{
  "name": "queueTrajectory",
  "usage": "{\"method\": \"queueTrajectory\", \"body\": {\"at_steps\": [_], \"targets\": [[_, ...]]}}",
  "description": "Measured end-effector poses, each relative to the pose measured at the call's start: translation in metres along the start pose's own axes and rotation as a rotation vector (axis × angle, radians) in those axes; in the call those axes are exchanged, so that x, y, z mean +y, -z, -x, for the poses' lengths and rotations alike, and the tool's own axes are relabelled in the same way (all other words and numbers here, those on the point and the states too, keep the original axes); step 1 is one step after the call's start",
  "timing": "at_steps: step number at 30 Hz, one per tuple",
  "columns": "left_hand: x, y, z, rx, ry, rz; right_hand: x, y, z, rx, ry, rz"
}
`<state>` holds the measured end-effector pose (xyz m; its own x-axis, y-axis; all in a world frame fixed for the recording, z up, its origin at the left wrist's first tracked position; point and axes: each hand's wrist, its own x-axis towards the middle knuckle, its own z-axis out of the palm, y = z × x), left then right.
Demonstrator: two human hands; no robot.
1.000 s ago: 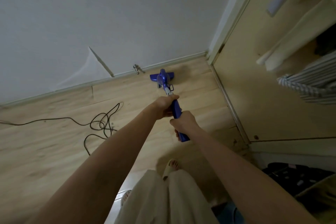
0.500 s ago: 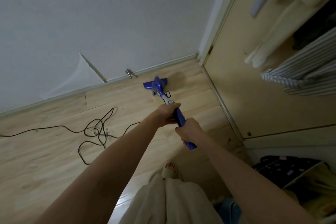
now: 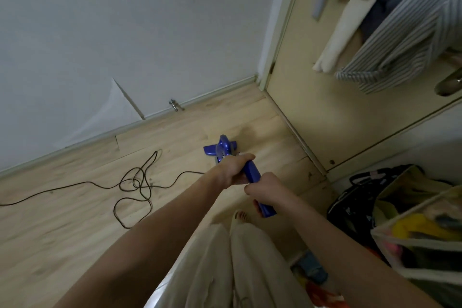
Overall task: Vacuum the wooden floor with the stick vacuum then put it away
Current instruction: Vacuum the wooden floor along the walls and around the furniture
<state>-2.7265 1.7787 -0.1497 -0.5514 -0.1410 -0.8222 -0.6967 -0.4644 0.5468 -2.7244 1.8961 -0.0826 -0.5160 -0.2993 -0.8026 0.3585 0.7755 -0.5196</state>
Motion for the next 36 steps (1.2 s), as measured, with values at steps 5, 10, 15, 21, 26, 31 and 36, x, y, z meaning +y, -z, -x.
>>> {"method": "queueTrajectory", "body": {"at_steps": [5,10,15,21,26,31,36], "targets": [[-0.017,0.014,0.034,-0.022,-0.001,-0.159,0.0,-0.033,0.04,0.045,-0.045,-0.141],[-0.033,0.042,0.045,-0.057,0.019,-0.299,0.008,-0.078,0.052,0.064,-0.069,-0.327],[-0.041,0.055,0.045,-0.081,-0.007,-0.299,0.018,-0.098,0.041,0.102,-0.05,-0.366],[-0.059,0.05,0.03,-0.098,0.004,-0.22,0.046,-0.093,0.023,0.087,-0.021,-0.198],[-0.061,0.029,0.002,-0.071,0.004,-0.202,0.061,-0.069,-0.01,0.055,-0.034,-0.083],[-0.031,0.013,-0.036,-0.056,0.038,-0.178,0.054,-0.037,-0.058,0.042,-0.02,-0.015],[0.014,-0.005,-0.079,-0.046,0.059,-0.132,0.038,0.004,-0.112,0.022,0.018,-0.015]]}}
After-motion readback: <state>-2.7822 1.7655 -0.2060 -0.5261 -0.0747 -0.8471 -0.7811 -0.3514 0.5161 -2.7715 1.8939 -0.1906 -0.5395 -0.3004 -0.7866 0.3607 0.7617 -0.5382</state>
